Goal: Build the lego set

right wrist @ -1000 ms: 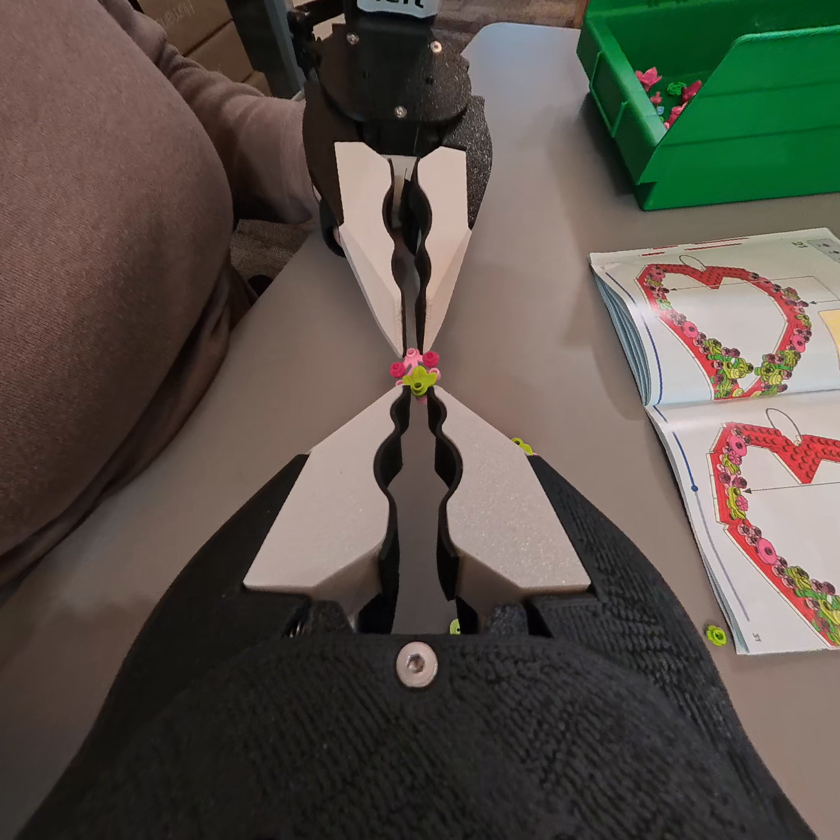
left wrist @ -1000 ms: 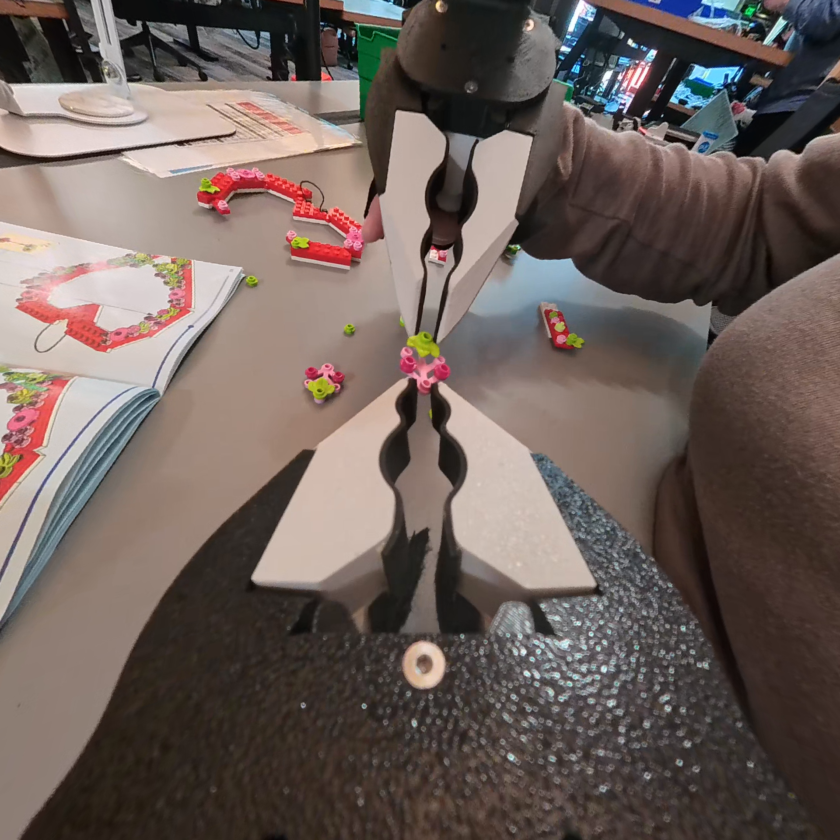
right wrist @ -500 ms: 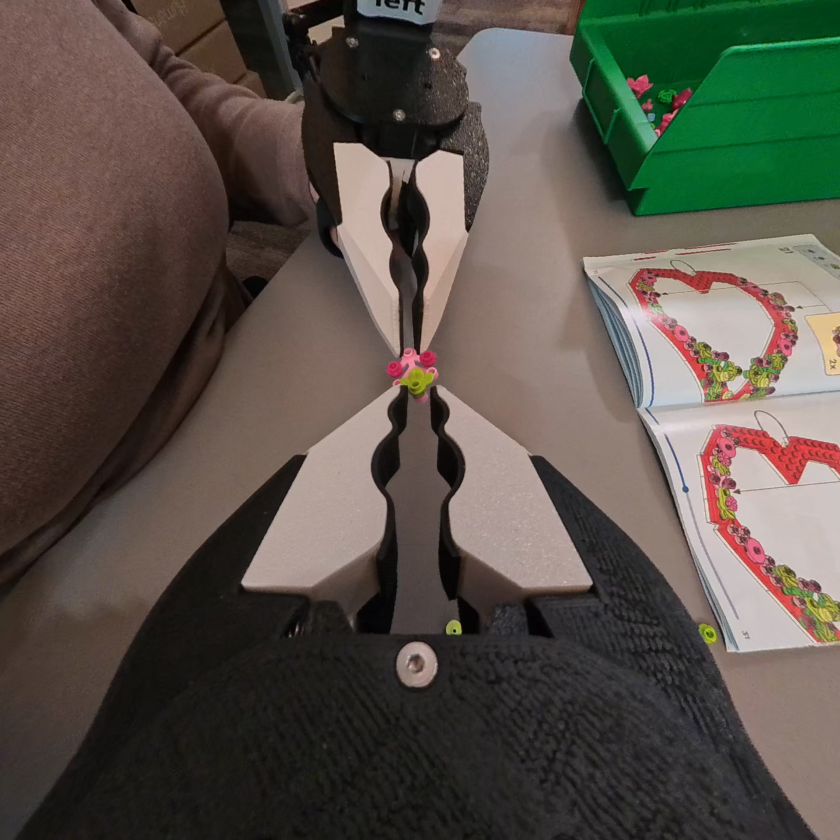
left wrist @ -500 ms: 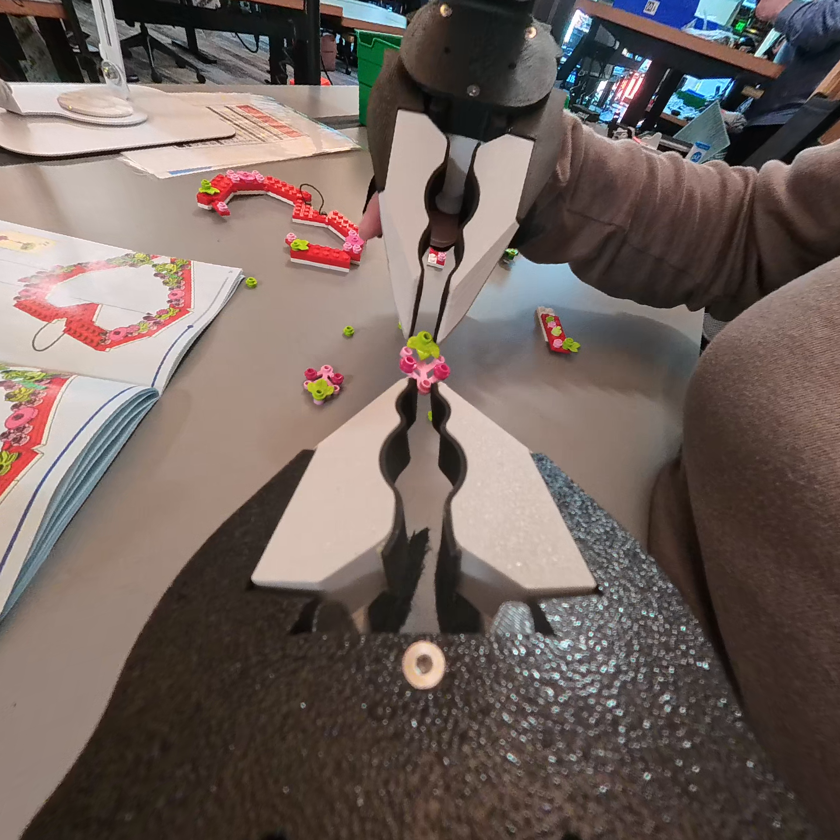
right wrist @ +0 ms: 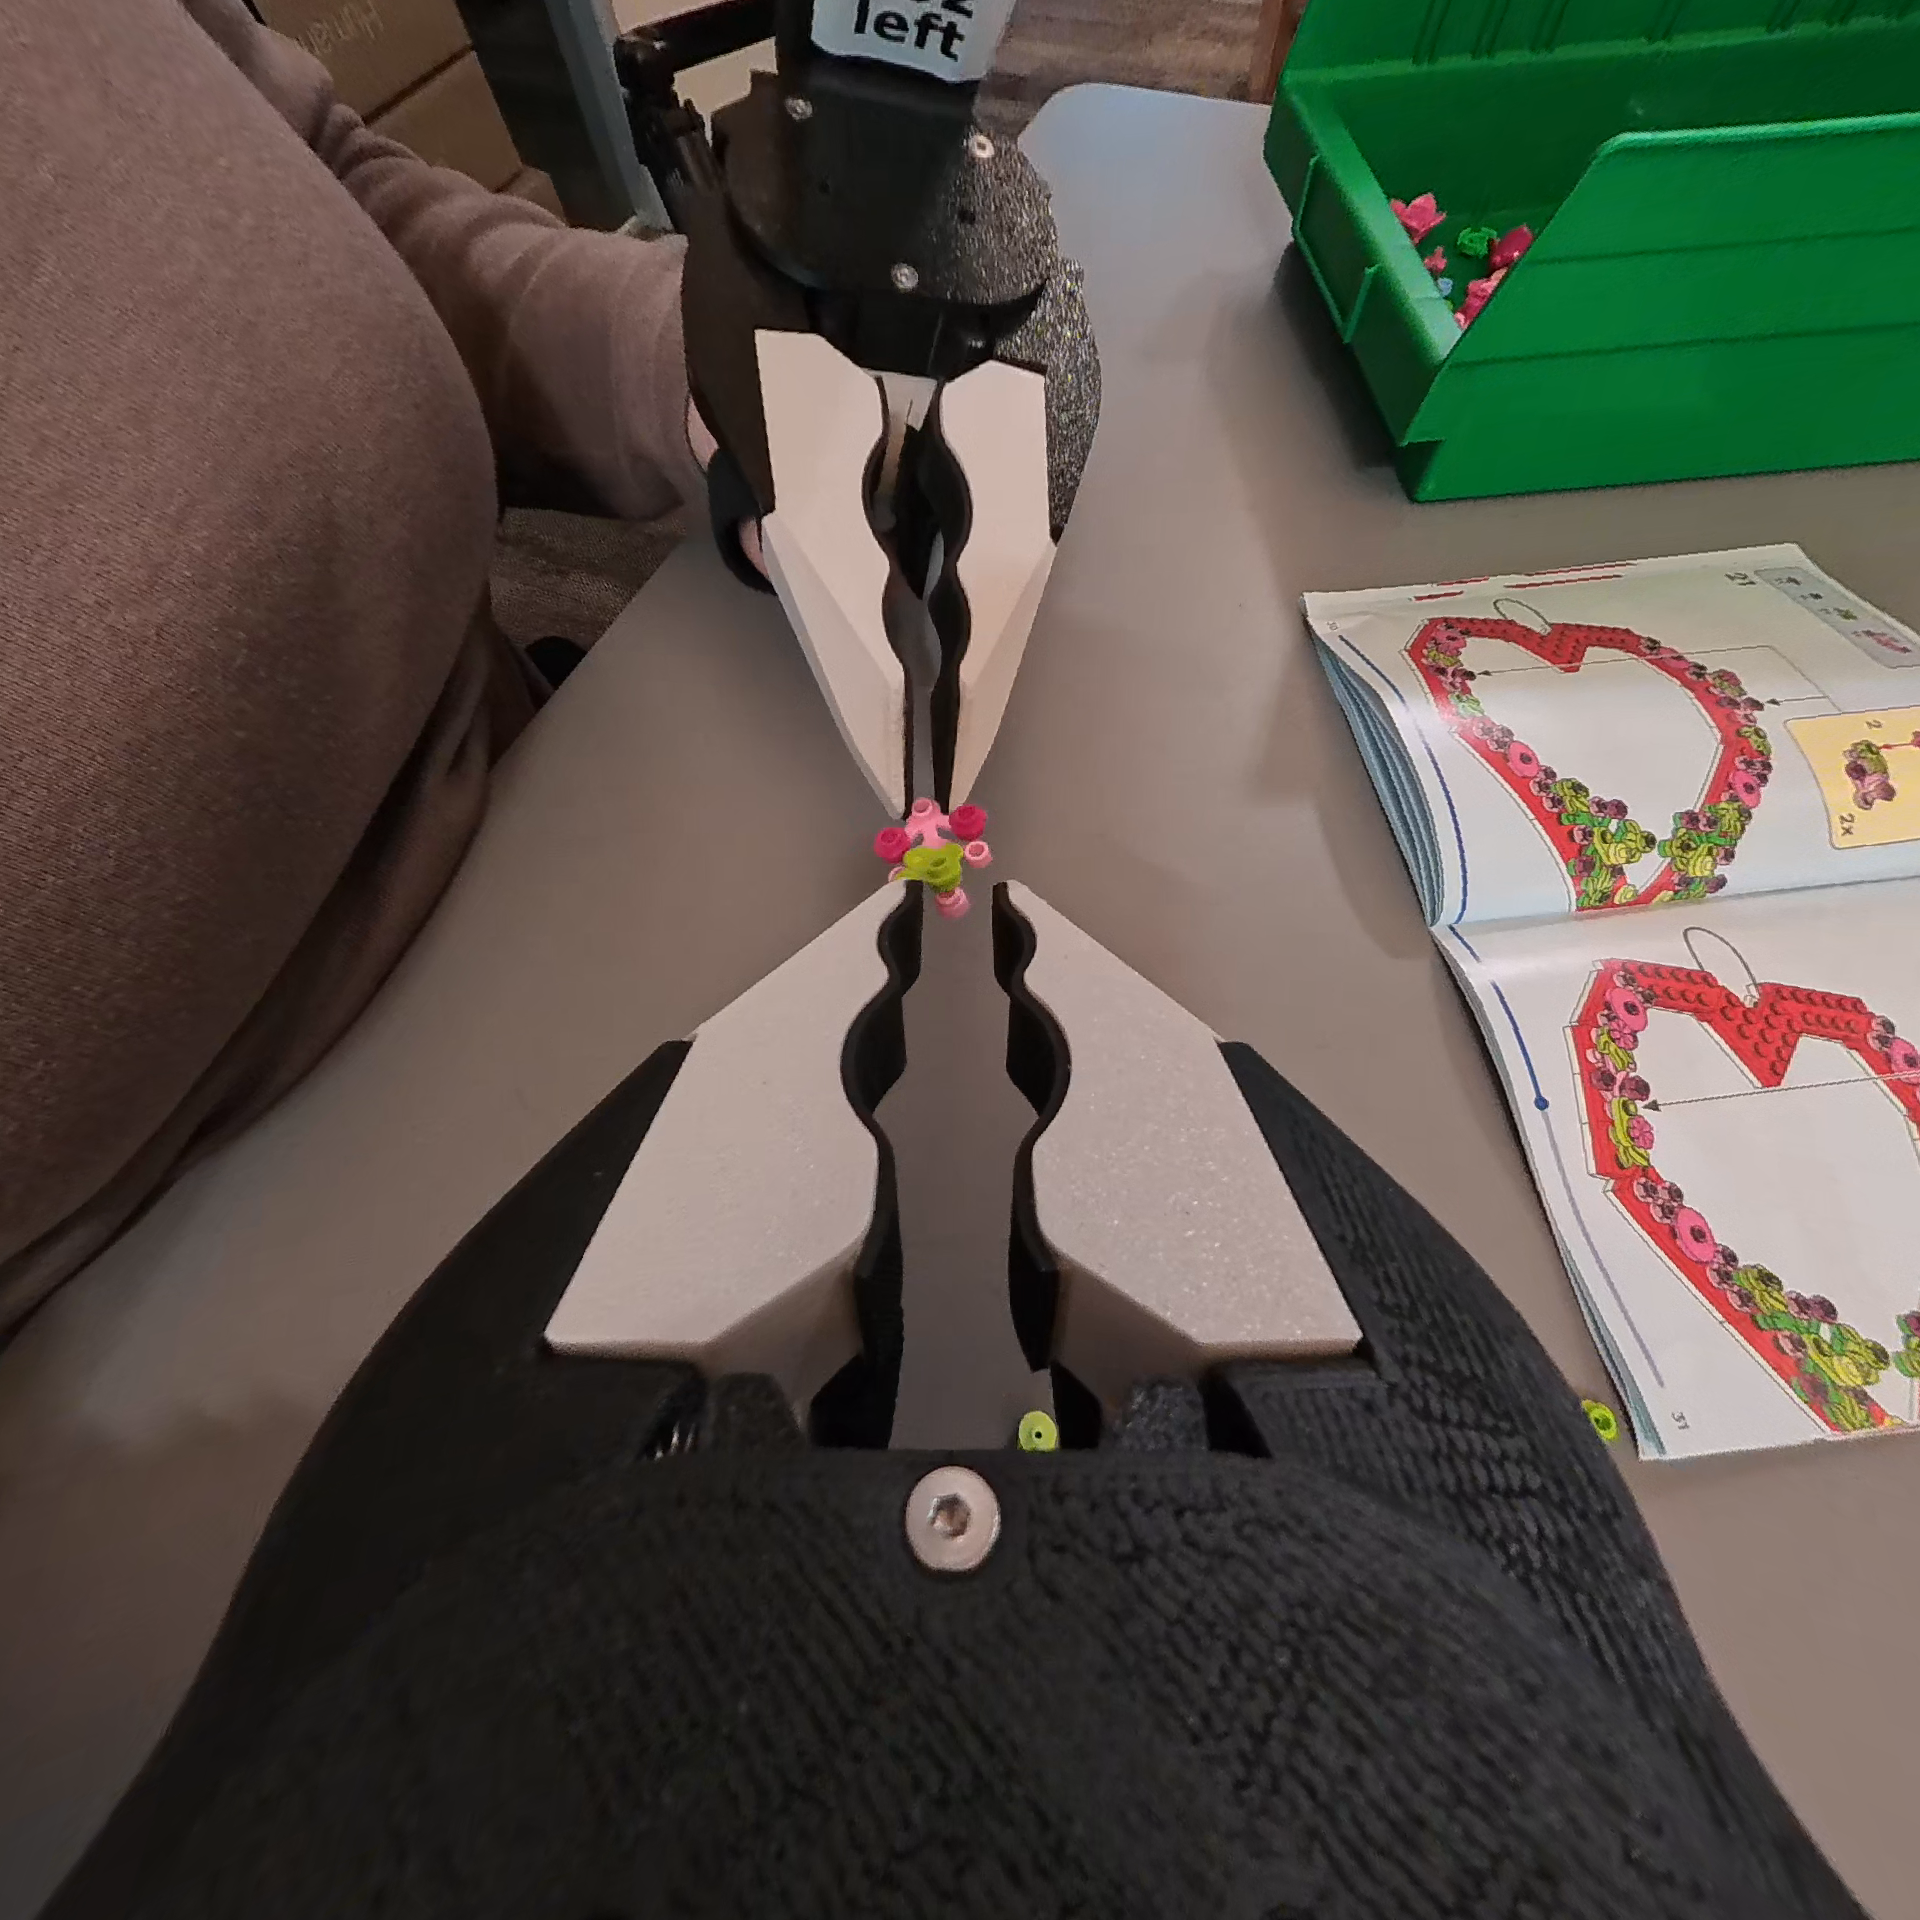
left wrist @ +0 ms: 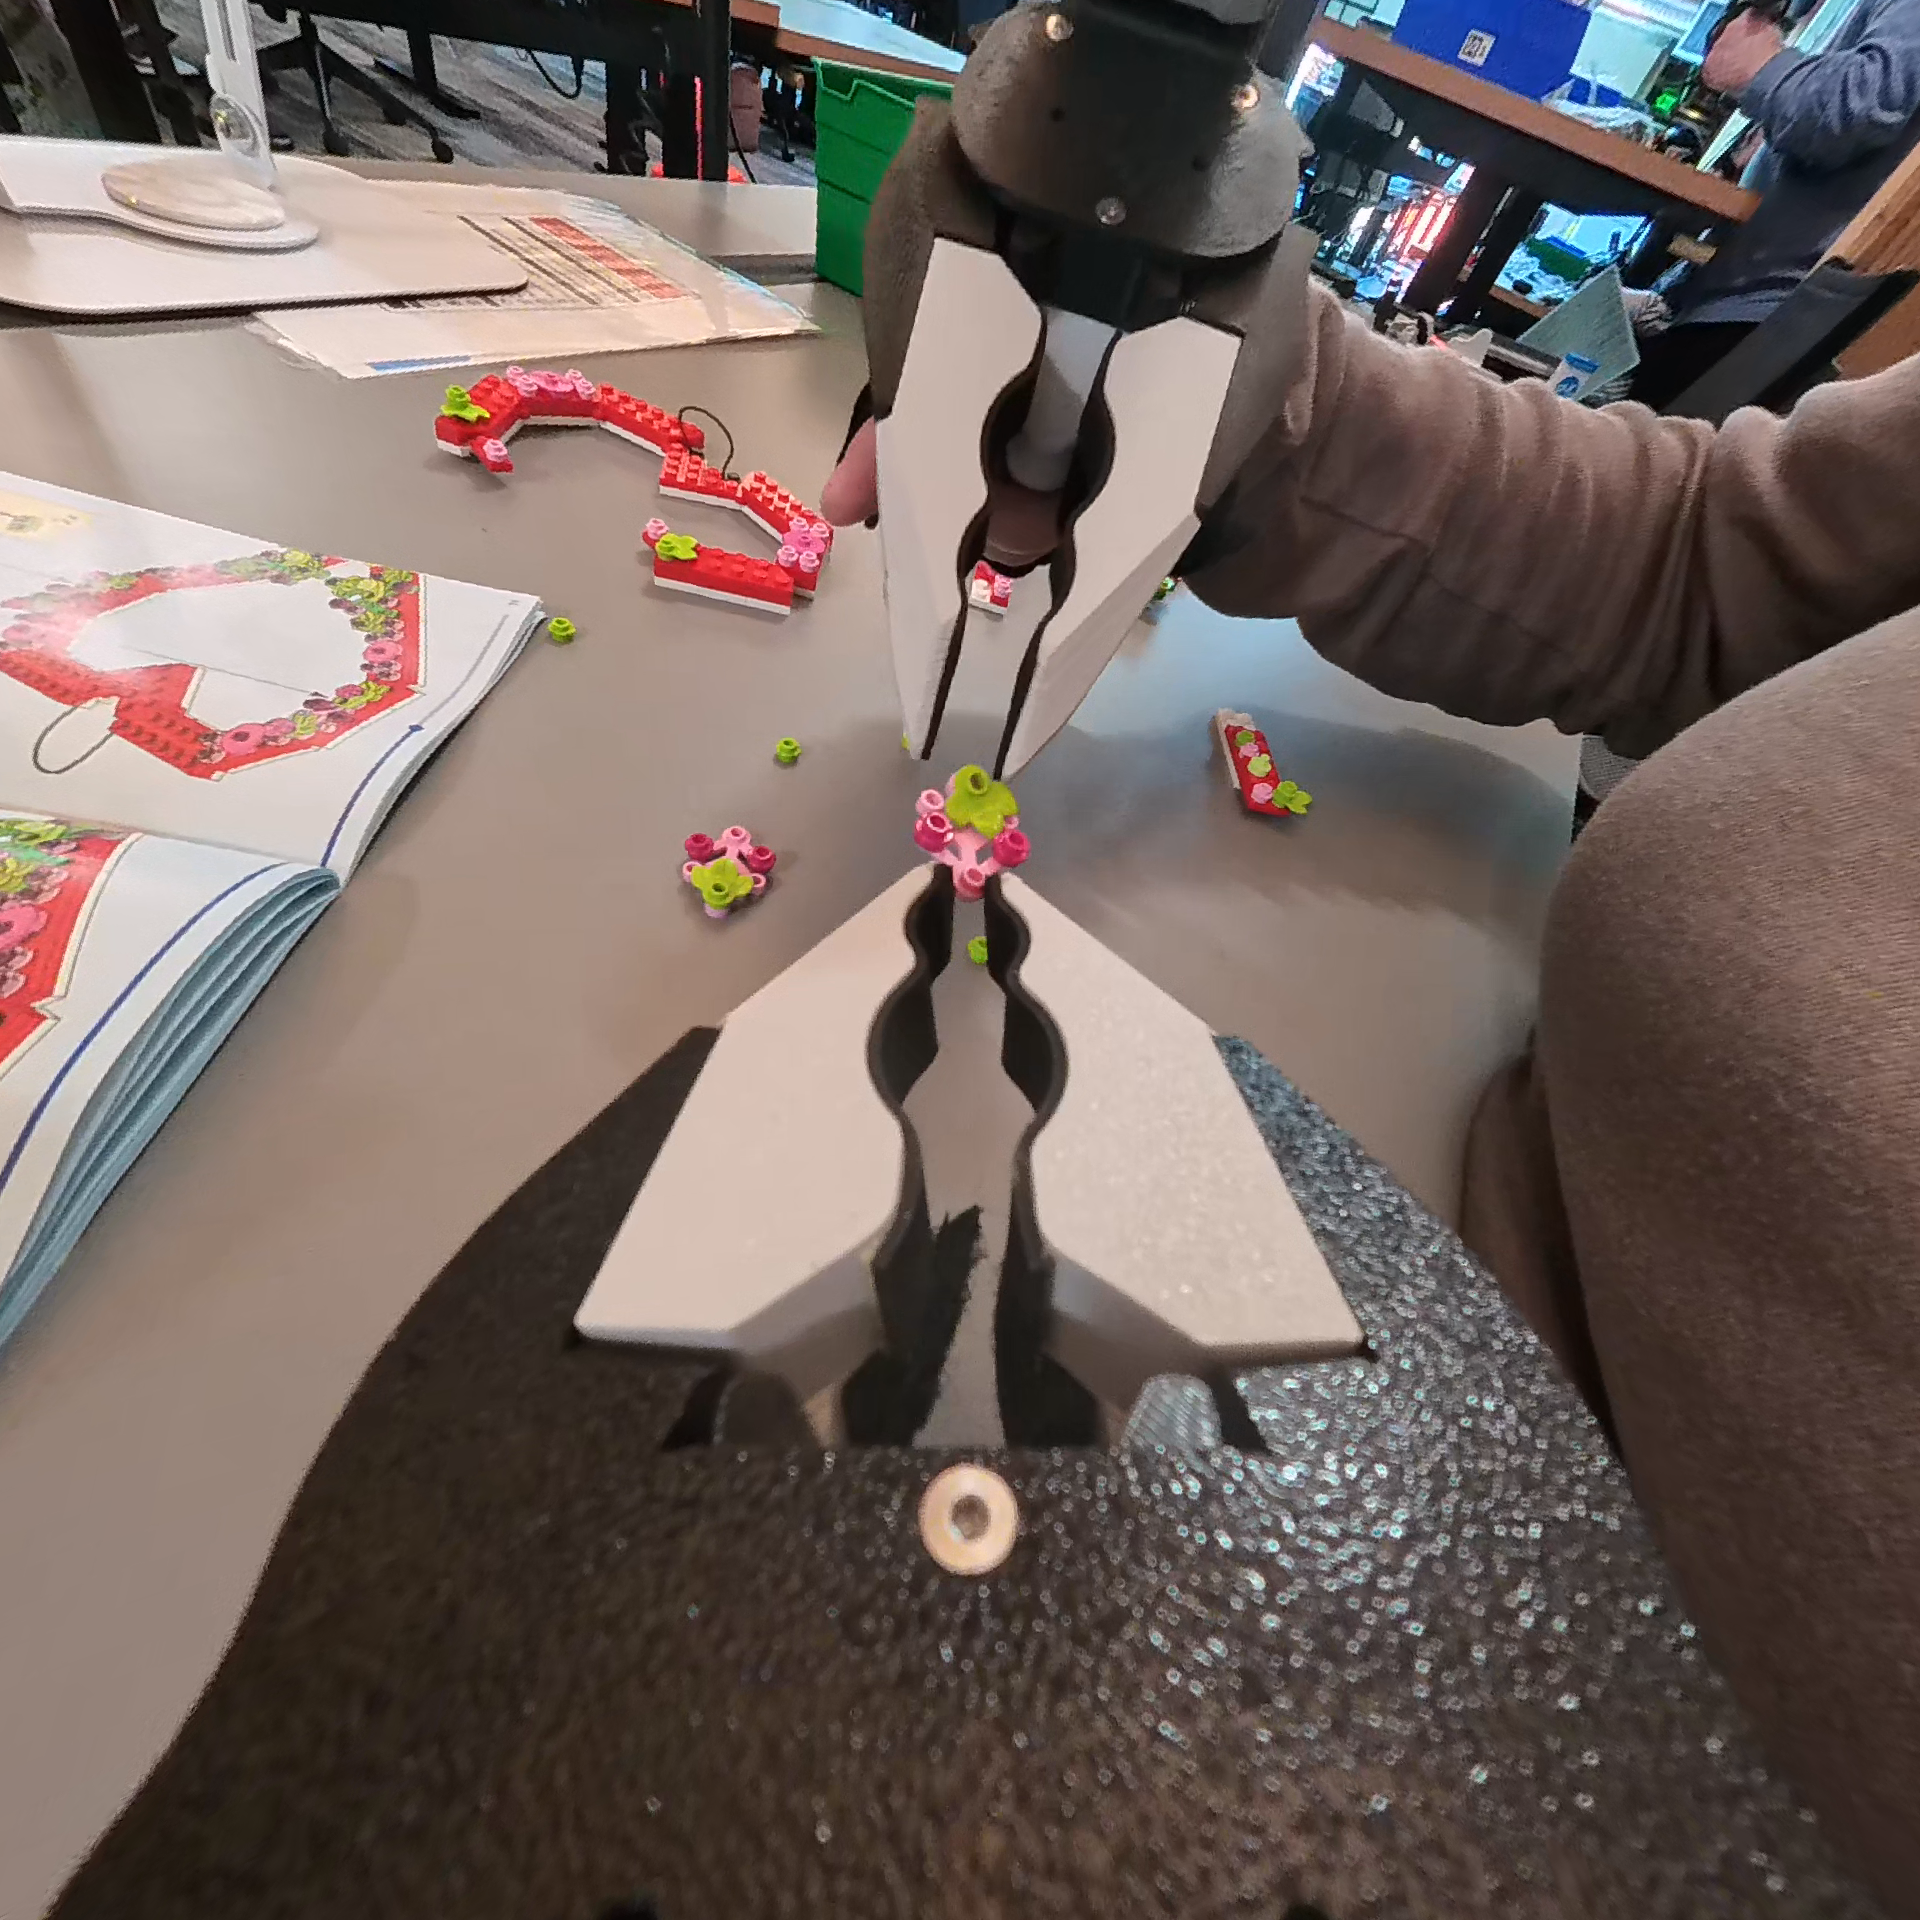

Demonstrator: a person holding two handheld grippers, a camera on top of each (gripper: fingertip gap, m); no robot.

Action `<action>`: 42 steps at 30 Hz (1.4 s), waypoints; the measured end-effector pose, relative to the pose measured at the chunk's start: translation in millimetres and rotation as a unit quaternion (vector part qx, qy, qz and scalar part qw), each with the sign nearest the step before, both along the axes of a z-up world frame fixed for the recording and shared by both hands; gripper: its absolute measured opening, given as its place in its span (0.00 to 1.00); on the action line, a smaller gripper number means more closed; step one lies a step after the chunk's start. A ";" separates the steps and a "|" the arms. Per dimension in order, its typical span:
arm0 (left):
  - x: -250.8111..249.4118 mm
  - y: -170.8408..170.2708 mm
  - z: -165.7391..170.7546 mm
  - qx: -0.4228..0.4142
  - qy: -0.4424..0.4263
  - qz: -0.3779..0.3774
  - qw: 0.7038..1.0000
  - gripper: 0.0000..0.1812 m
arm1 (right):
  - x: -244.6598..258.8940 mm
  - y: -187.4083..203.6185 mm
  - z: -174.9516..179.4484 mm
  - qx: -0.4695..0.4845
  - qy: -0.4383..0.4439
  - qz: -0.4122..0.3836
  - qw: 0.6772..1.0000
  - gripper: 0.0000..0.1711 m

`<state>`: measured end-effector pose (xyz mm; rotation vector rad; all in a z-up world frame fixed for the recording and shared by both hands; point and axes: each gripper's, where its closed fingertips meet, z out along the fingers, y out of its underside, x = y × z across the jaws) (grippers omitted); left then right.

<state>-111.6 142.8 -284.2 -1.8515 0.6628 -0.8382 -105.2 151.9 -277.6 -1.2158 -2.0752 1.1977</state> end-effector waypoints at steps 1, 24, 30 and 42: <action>0.3 -0.3 0.0 0.000 0.000 -0.001 1.000 0.02 | 0.1 -0.3 -0.2 0.000 0.000 0.000 1.000 0.07; -13.9 3.1 26.8 -0.040 -0.066 0.011 0.997 0.02 | -16.4 -3.6 17.0 0.579 0.178 0.064 0.793 0.24; -13.9 2.7 27.6 -0.042 -0.071 0.013 0.997 0.02 | -20.7 -1.3 19.7 0.617 0.188 0.062 0.761 0.18; -12.9 1.4 31.8 -0.038 -0.079 0.013 0.996 0.02 | -22.6 3.9 24.1 0.611 0.183 0.021 0.770 0.06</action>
